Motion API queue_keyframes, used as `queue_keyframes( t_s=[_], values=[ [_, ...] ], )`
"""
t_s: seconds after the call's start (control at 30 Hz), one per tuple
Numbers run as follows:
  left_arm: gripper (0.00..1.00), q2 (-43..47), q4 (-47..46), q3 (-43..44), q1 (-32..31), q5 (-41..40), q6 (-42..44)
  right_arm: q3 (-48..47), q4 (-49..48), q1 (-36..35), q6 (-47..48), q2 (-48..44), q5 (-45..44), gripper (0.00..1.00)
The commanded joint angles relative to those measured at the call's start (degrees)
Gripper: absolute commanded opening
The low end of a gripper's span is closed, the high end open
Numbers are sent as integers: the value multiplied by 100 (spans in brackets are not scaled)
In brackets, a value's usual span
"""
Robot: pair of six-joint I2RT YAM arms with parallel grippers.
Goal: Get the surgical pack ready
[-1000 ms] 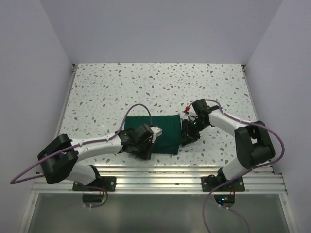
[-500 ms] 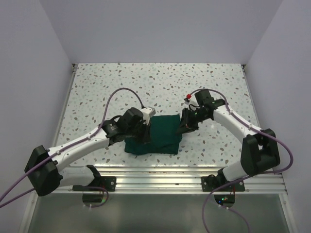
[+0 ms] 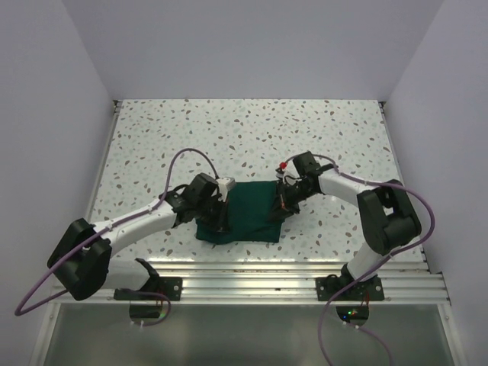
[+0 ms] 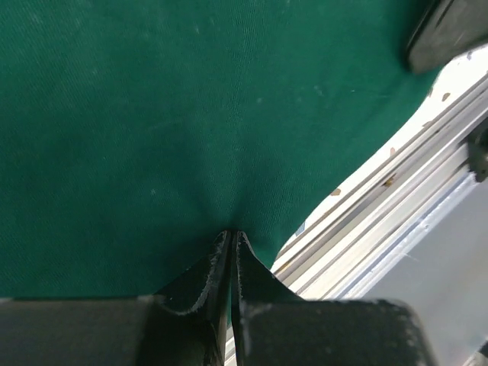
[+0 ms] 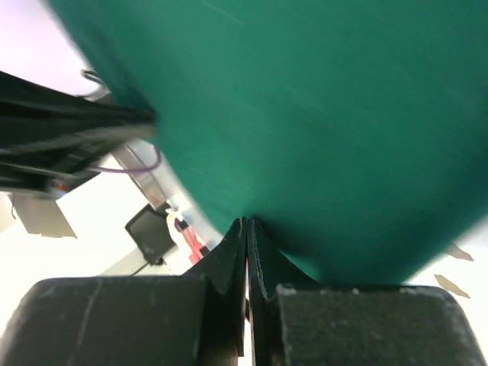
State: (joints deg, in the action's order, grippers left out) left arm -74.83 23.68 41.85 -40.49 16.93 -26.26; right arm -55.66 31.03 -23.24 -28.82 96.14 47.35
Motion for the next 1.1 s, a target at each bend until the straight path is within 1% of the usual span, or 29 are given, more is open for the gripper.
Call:
queue_keyframes(
  t_s=[0.0,0.03,0.17,0.27,0.4,0.43,0.47,0.6,0.67,0.83,0.87,0.9,1.0,1.07],
  values=[
    [7,-181,-241,-369,155,232,-151,467,-79,4,280,-43,-41,0],
    [7,-207,-337,-414,190,310,-160,651,-79,13,332,-16,-129,0],
    [6,-243,-373,-423,278,355,-107,820,-62,13,552,291,-279,0],
    [6,-103,-303,-344,270,338,-72,671,175,13,640,73,-437,0],
    [6,143,-197,-204,278,355,-81,162,1035,22,991,-402,-981,0],
    [6,222,-180,-168,278,346,-98,-92,1350,4,1053,-499,-1043,0],
    [8,388,-171,-151,278,346,-133,-233,1484,-5,1158,-691,-1131,0],
    [11,785,-83,112,270,154,-107,-779,1959,-198,1308,-877,-1211,1],
    [12,969,48,236,278,-39,-64,-911,1995,-461,1300,-834,-1254,2],
    [13,1146,531,842,278,-892,-2,-789,1565,-1339,1090,-693,-1650,0],
    [14,1155,593,1017,278,-1032,-2,-780,1486,-1462,1054,-606,-1763,0],
    [13,1172,698,1088,278,-1277,-2,-823,1407,-1733,1054,-553,-2034,0],
    [15,1216,813,1308,287,-1630,7,-1034,1310,-2261,1080,-211,-2344,0],
    [17,1216,831,1387,296,-1675,51,-1113,1170,-2438,1010,-17,-2450,0]
  ],
)
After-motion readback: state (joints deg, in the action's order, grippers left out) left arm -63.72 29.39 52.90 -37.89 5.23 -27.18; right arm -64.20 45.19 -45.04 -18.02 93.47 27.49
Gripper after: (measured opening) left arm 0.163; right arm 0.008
